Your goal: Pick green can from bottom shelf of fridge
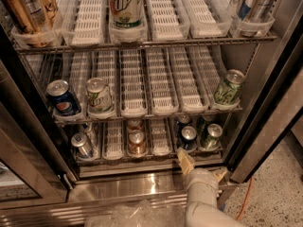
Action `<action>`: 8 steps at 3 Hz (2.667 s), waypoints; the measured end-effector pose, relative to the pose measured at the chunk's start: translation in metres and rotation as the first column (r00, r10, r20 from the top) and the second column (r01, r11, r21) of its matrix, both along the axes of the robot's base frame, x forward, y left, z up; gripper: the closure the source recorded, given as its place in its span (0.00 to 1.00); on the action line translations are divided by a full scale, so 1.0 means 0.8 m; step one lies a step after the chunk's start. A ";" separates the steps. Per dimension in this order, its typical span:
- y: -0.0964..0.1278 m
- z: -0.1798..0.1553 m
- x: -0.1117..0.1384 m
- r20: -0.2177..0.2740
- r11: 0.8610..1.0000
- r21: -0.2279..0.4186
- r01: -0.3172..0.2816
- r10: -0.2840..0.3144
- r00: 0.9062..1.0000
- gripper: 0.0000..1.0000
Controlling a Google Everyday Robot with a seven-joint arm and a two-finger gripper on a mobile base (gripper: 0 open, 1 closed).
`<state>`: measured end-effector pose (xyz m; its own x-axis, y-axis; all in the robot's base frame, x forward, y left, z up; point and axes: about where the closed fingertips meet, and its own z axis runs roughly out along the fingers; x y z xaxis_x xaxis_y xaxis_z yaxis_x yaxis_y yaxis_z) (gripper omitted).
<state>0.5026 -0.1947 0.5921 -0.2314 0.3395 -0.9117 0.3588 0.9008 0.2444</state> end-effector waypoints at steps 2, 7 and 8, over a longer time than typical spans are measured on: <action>-0.022 0.009 0.000 0.049 0.990 -0.091 0.107 -0.103 0.994 0.00; -0.017 0.005 0.017 0.065 0.981 -0.135 0.136 -0.128 0.990 0.34; -0.016 0.005 0.026 0.057 0.983 -0.129 0.133 -0.126 0.990 0.34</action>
Offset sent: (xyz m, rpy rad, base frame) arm 0.0020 -0.0025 -0.0006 -0.0439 -0.0176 -0.0283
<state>0.5237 -0.2071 0.5958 -0.1477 0.2391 -0.9597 0.4650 0.8732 0.1460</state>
